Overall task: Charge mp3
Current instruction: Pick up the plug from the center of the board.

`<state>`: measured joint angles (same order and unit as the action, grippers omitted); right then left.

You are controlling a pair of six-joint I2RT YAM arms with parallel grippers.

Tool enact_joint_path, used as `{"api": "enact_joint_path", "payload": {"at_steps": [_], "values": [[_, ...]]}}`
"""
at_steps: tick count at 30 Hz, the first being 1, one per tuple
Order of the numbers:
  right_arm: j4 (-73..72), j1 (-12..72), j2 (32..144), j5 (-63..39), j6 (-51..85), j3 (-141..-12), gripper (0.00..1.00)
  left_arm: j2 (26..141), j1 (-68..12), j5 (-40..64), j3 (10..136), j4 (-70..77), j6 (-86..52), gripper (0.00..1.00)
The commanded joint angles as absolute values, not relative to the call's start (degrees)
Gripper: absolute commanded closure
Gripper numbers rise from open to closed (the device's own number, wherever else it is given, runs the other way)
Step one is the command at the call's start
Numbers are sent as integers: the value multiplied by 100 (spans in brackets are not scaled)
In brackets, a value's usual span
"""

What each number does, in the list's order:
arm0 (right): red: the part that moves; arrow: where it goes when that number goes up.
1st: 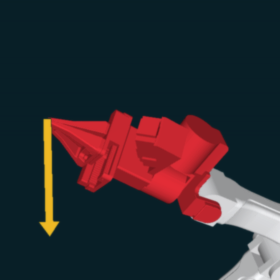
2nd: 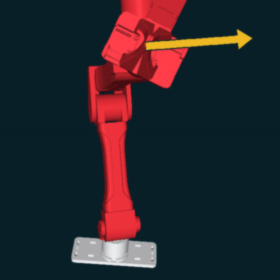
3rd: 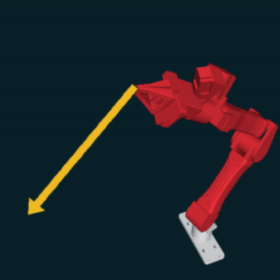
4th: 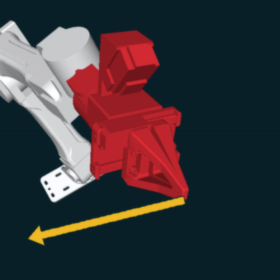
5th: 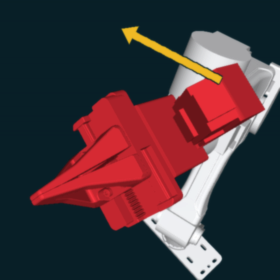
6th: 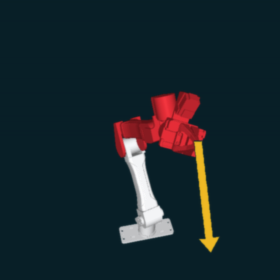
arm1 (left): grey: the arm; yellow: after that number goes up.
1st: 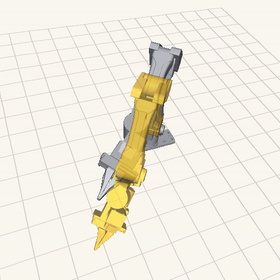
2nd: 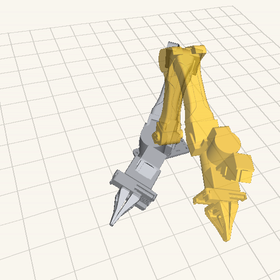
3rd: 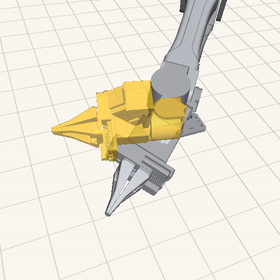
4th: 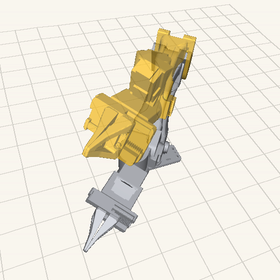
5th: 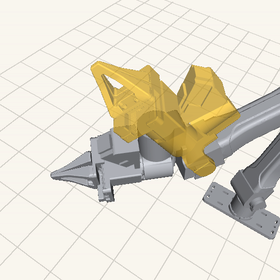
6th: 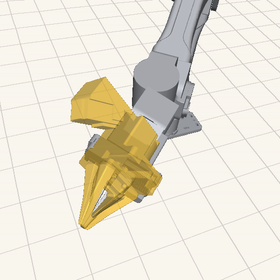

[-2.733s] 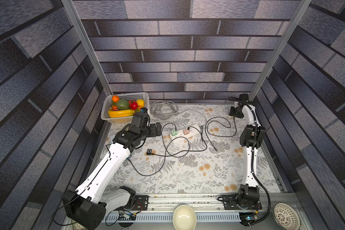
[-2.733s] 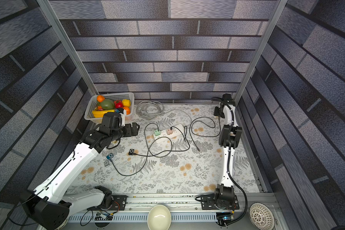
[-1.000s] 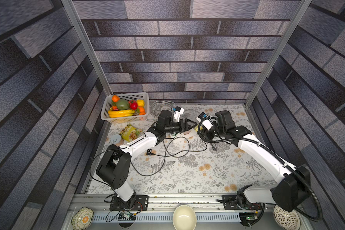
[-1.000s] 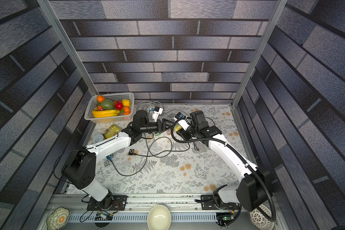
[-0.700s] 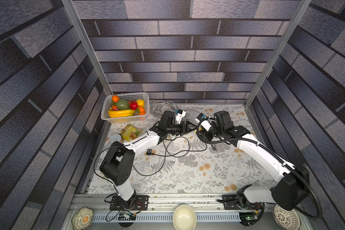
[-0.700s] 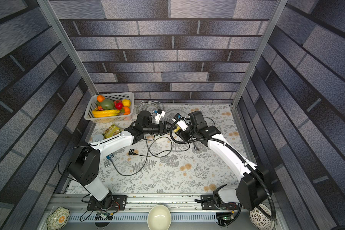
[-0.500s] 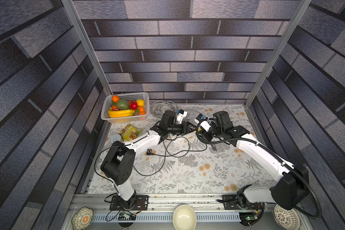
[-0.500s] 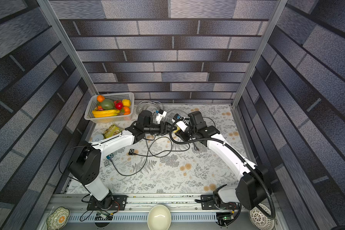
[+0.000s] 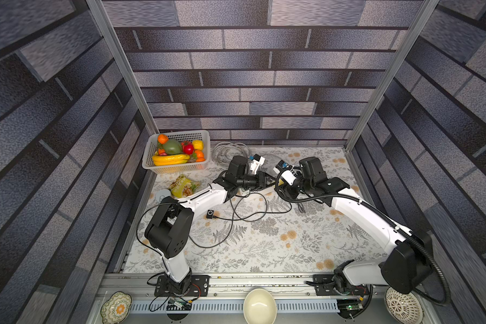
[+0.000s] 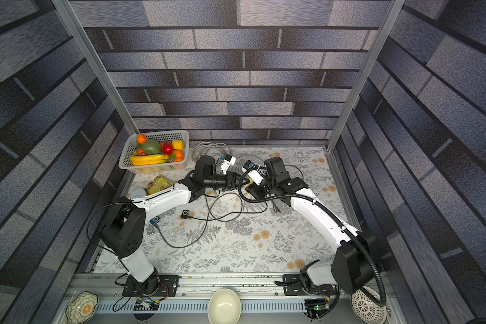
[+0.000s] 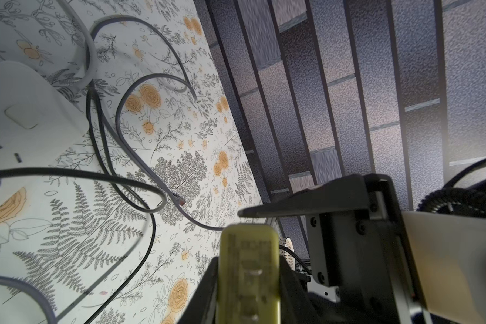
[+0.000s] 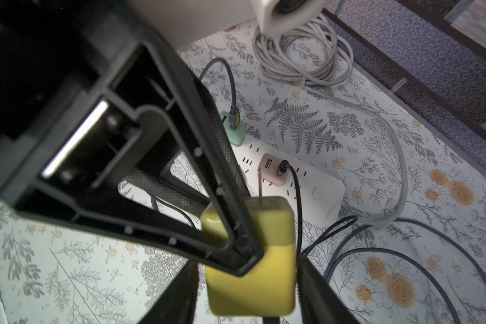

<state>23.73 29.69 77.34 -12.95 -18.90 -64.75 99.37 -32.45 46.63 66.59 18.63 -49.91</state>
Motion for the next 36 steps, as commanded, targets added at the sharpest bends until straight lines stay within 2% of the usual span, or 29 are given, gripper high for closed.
{"api": "enact_joint_path", "payload": {"at_steps": [1,3,7,9,13,17,19,23,27,36], "values": [[1594,3015,7038,-745,-293,-6382,18,9660,-3054,4426,6355,3028,-5446,94],[1421,2989,6598,-742,1286,-6373,15,9493,-2871,3955,6044,3917,-5717,95],[-649,2979,5966,-2343,4274,-5390,13,9637,-2751,3445,5852,5778,-6255,94],[-1192,2985,5913,-2573,4946,-5140,14,9844,-2785,3378,5925,6469,-6583,94],[-1037,2978,5759,-2522,4114,-5072,17,10046,-2846,3401,6093,6887,-6980,95],[-1129,2888,6019,-2878,3620,-5194,27,9913,-2952,3336,5980,6942,-7102,95],[-1314,2829,6202,-3031,3545,-5211,28,9872,-2977,3279,5884,7095,-7248,95],[-1806,2663,6453,-3278,3563,-5195,30,9876,-3005,3252,5797,7381,-7541,95],[-2004,2458,6541,-3284,3570,-5195,37,9874,-3040,3221,5717,7651,-7781,95],[-2996,2196,7051,-3709,4087,-5255,40,9875,-3199,3098,5621,7977,-8200,96]]}}
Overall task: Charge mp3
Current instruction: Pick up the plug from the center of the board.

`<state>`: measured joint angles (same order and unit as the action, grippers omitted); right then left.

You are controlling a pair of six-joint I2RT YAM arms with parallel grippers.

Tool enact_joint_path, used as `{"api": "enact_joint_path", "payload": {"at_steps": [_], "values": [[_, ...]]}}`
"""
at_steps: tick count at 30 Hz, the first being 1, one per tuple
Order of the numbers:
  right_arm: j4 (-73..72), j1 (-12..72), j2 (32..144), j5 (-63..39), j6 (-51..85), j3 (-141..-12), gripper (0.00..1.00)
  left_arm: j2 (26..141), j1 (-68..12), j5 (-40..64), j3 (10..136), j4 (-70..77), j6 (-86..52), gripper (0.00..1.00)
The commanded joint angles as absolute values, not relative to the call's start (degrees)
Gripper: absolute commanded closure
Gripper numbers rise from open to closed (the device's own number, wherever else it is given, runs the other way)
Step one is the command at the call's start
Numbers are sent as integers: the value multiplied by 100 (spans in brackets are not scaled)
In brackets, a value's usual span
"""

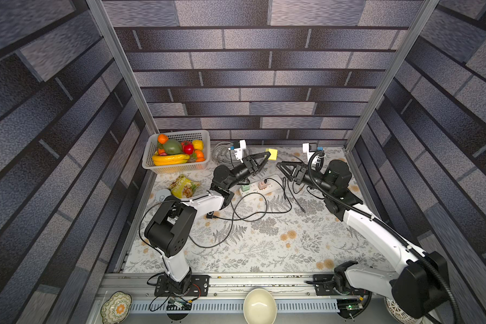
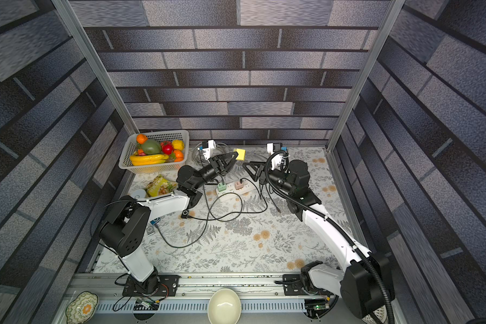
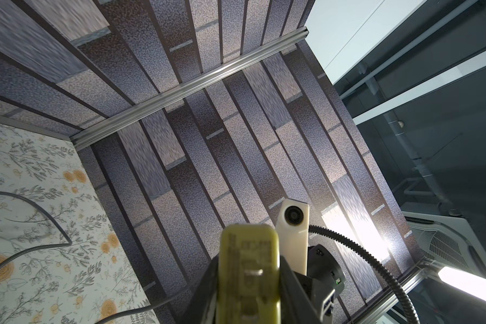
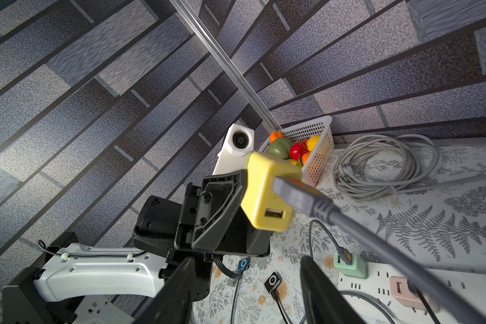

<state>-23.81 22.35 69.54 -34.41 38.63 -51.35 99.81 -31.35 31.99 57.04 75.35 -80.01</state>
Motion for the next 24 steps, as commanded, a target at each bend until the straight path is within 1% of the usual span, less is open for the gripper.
{"api": "enact_joint_path", "payload": {"at_steps": [1,5,14,24], "values": [[-3041,2190,7084,-3708,4102,-5274,40,9862,-3216,3092,5608,7962,-8205,96],[-3278,2169,7195,-3775,4203,-5330,42,9835,-3286,3098,5566,7976,-8235,96],[-3564,2061,7355,-3883,4379,-5388,51,9755,-3311,3094,5469,8013,-8293,97],[-4184,2025,7594,-4049,4747,-5379,55,9702,-3436,3067,5522,8011,-8340,97]]}}
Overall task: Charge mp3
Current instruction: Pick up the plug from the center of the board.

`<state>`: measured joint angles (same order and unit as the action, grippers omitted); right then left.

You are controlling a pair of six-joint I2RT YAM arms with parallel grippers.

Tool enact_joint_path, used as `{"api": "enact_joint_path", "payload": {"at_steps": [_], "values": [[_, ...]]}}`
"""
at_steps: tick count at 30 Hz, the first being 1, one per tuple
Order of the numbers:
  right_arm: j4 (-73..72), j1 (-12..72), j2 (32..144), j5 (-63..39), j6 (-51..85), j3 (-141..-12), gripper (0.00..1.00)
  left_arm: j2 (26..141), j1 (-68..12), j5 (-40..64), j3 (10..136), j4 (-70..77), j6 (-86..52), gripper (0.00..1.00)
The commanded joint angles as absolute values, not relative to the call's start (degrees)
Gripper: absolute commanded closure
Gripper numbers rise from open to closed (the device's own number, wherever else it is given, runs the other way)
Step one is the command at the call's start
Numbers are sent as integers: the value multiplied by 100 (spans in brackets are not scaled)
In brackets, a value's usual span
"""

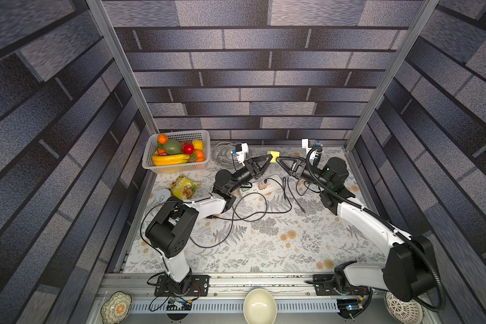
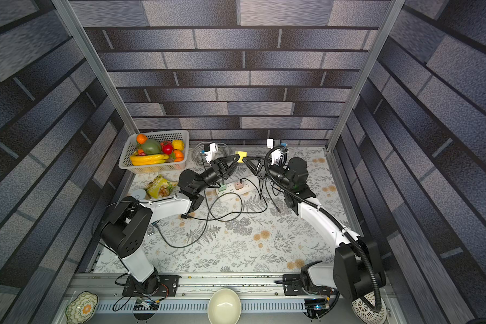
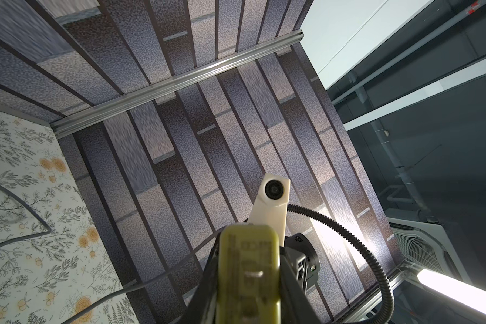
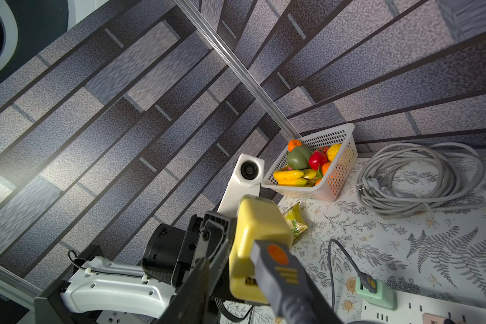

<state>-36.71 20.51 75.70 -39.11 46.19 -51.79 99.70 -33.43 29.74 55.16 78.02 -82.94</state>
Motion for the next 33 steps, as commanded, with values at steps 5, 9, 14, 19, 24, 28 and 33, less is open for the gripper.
{"api": "enact_joint_path", "payload": {"at_steps": [5,9,14,19,24,28,33], "values": [[-4093,2024,7620,-4022,4673,-5348,55,9685,-3469,3034,5532,8015,-8350,97],[-4112,2009,7628,-3985,4668,-5310,57,9681,-3502,3050,5565,8015,-8367,97],[-4210,2011,7629,-4048,4701,-5331,64,9699,-3517,3050,5573,8015,-8395,97],[-4445,2004,7604,-4327,4730,-5296,73,9741,-3546,3080,5596,8013,-8437,97],[-4469,1972,7467,-4525,4622,-5224,87,9783,-3557,3086,5577,8013,-8474,80],[-4060,1921,7287,-4631,4251,-5212,96,9770,-3495,3054,5431,8016,-8437,41],[-1949,1817,6887,-4484,2419,-5535,100,9377,-2985,3131,4891,7906,-8175,23]]}}
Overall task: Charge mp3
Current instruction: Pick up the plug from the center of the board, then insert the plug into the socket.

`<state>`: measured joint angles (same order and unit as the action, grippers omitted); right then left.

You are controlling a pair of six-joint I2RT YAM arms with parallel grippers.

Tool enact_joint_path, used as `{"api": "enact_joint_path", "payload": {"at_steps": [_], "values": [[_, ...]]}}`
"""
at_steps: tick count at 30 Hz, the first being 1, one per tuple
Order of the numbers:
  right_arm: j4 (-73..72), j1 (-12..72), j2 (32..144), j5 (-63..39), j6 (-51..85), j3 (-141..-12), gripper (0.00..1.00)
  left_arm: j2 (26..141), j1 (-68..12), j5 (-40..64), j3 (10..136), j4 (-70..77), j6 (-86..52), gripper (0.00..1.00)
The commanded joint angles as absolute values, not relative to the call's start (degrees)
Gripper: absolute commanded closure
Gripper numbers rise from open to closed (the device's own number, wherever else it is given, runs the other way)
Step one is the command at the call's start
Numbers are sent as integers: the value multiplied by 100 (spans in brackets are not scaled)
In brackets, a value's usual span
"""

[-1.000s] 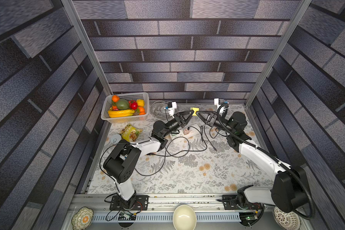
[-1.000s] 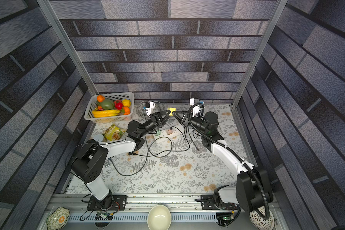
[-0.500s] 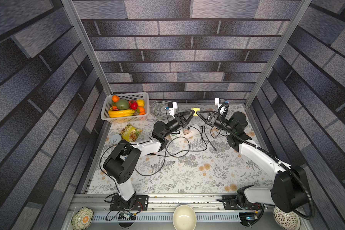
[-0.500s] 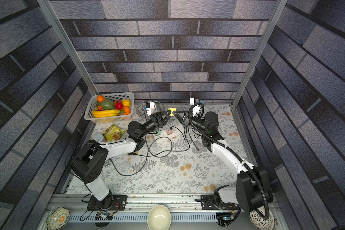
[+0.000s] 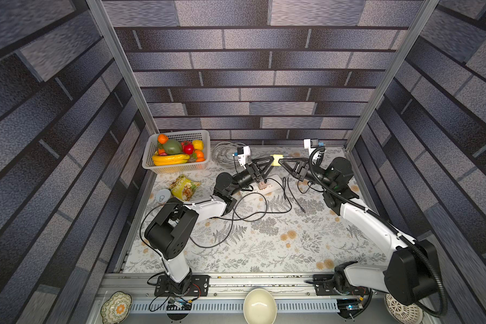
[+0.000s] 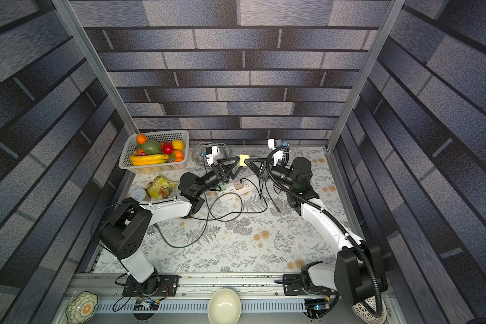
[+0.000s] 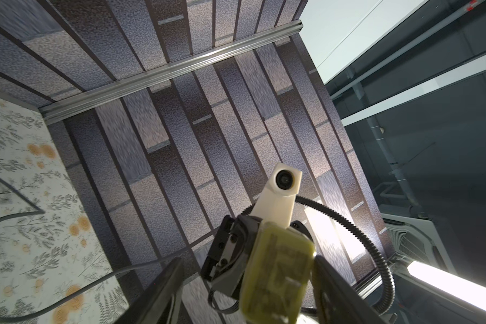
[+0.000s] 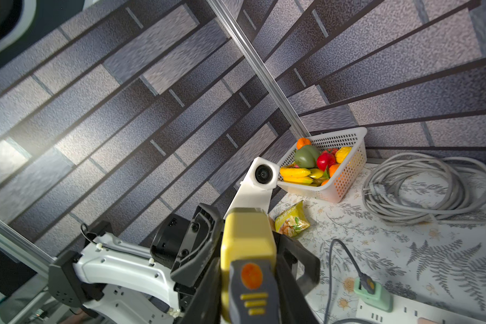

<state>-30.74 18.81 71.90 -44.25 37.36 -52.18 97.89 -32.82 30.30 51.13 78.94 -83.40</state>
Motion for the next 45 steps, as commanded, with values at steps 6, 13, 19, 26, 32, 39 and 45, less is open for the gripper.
{"api": "enact_joint_path", "payload": {"at_steps": [6,13,19,26,32,39,45], "values": [[1258,1759,7079,-3396,-865,-6714,98,8309,-2158,3577,4274,6145,-7121,14],[2171,1711,8157,-2590,-3761,-7255,99,6313,-1901,3244,4490,1889,-4038,8],[3183,1687,9551,-2430,-5604,-8484,100,5266,-1736,2730,4552,255,-2811,1],[4326,1676,10925,-2651,-6656,-9984,100,4599,-1740,2339,4619,-862,-2004,0],[5056,1787,11741,-2473,-7224,-10753,100,4288,-1723,2137,4950,-1627,-1670,0],[5280,1926,12292,-2311,-7508,-11252,100,4192,-1726,2176,5165,-1876,-1601,0],[5727,2075,12812,-2100,-7725,-11826,100,4201,-1723,2228,5195,-1935,-1564,0]]}}
